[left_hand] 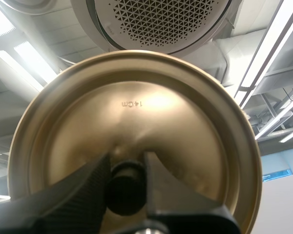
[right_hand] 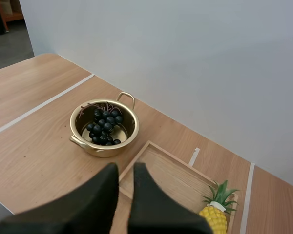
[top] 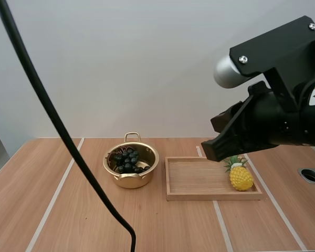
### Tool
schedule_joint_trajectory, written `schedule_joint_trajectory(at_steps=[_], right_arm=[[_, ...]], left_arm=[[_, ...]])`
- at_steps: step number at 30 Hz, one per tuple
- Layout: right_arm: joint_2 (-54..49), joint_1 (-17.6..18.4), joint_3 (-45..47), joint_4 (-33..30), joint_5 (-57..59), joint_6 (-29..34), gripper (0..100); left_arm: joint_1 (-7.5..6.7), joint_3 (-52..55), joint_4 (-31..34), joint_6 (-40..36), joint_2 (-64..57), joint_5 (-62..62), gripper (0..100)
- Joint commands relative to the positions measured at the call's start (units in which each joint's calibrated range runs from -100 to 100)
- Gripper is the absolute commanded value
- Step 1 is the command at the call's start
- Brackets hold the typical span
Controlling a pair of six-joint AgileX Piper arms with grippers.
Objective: Open the pot, put the grape inside, and close it
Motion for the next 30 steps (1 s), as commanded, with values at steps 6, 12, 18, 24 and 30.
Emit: schedule_joint_trajectory(at_steps=[6, 12, 18, 24, 30], right_arm=[[-1.1, -0.2, 0.1, 0.1, 0.0, 0.2, 0], [-1.1, -0.2, 0.1, 0.1, 0.0, 0.5, 0], [-1.1, -0.2, 0.1, 0.1, 0.0, 0.7, 0], [-1.1, -0.2, 0.1, 0.1, 0.0, 0.8, 0], [-1.1, -0.2, 0.1, 0.1, 0.0, 0.8, 0]], left_arm=[[0.04, -0.4, 0.5, -0.5, -0.1, 2.2, 0], [0.04, -0.4, 0.0, -0.5, 0.7, 20.7, 0], [0.04, -0.4, 0.0, -0.1, 3.7, 35.4, 0], [0.04, -0.4, 0.0, 1.9, 7.3, 49.1, 0], [0.04, -0.4, -0.5, 6.2, 10.3, 51.0, 0]])
